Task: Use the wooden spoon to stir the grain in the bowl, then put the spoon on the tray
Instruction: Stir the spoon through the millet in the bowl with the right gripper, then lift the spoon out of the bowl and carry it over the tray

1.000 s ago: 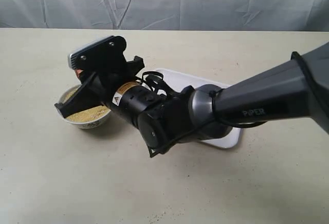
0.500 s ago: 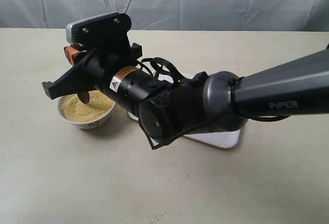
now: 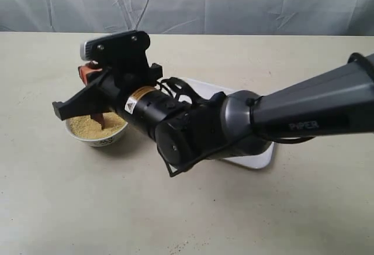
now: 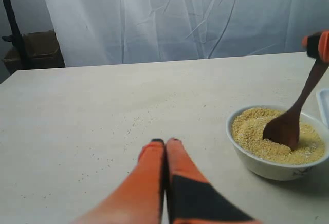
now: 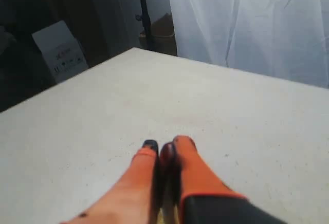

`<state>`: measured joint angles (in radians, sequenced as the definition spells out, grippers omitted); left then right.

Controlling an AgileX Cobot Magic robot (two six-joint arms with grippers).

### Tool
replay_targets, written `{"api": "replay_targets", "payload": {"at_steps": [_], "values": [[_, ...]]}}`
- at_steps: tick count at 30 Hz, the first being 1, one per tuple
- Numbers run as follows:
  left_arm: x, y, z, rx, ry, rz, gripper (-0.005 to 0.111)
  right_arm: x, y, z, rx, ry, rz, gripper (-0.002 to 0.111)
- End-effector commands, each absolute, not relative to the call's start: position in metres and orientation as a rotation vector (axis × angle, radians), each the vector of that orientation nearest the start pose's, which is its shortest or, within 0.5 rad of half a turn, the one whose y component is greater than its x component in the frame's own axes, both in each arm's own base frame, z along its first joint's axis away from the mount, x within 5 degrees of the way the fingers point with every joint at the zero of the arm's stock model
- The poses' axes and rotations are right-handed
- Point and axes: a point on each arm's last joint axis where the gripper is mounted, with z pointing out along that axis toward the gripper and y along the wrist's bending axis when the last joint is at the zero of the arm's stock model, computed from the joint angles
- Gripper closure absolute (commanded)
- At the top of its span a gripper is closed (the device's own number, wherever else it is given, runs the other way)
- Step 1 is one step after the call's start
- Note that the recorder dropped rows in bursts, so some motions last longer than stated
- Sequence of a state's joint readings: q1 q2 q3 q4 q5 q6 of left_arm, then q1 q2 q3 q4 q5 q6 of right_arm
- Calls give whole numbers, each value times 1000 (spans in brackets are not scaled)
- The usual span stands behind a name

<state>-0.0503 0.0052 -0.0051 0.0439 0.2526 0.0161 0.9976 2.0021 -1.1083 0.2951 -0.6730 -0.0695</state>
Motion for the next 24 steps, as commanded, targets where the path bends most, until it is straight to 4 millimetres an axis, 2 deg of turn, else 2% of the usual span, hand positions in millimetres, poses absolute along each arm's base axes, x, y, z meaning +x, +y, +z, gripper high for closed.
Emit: {"api": "replay_targets", "payload": {"at_steps": [1,6,13,17,21,24], "values": [[55,-2,191,85,1721,16,107,244,347,224,-544,1579,731,109],[55,-2,191,85,1721,16,107,243,338,247,-443,1596,765,109],[55,-2,191,85,1721,16,107,267,305,260,-220,1772,786,109],[55,-2,191,85,1721,16,107,283,279,267,-108,1895,823,109],[55,-1,191,74,1721,25,107,297,247,272,-89,2007,780,109],[55,-1,191,71,1722,28,107,308,206,273,-63,2175,718,109]]}}
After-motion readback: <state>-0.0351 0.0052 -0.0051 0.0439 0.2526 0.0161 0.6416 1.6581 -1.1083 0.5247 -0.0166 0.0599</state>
